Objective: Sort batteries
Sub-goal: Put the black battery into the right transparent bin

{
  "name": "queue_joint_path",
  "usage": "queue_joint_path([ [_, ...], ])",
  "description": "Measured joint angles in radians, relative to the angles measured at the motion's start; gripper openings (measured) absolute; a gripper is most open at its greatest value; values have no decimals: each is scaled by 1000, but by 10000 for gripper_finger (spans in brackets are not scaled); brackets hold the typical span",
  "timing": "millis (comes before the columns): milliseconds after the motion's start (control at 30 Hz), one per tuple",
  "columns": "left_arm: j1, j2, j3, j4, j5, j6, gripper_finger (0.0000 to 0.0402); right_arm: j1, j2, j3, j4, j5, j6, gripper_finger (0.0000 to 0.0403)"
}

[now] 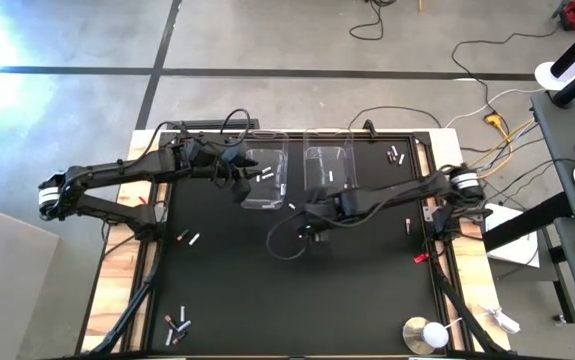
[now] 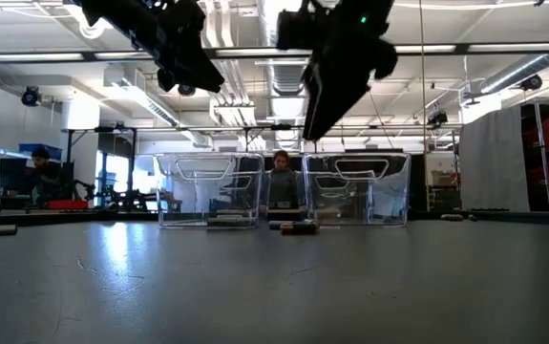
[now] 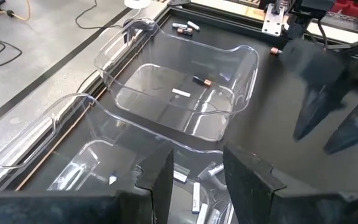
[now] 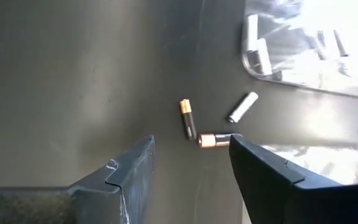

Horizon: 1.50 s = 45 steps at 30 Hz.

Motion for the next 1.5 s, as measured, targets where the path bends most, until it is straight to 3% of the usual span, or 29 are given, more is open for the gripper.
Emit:
queue_joint_path([
  [167, -1, 0, 0, 0, 0, -2, 119, 0, 110, 60, -1, -11, -70, 200],
  [433, -2, 0, 0, 0, 0, -18, 119, -41, 233, 138, -38, -130, -59, 170],
  [900, -6, 0, 0, 0, 16, -11, 119, -88, 236, 136, 11, -134, -152, 119],
  [1500, -6, 0, 0, 0, 19, -8, 119, -109, 331, 134, 24, -181, -140, 121],
])
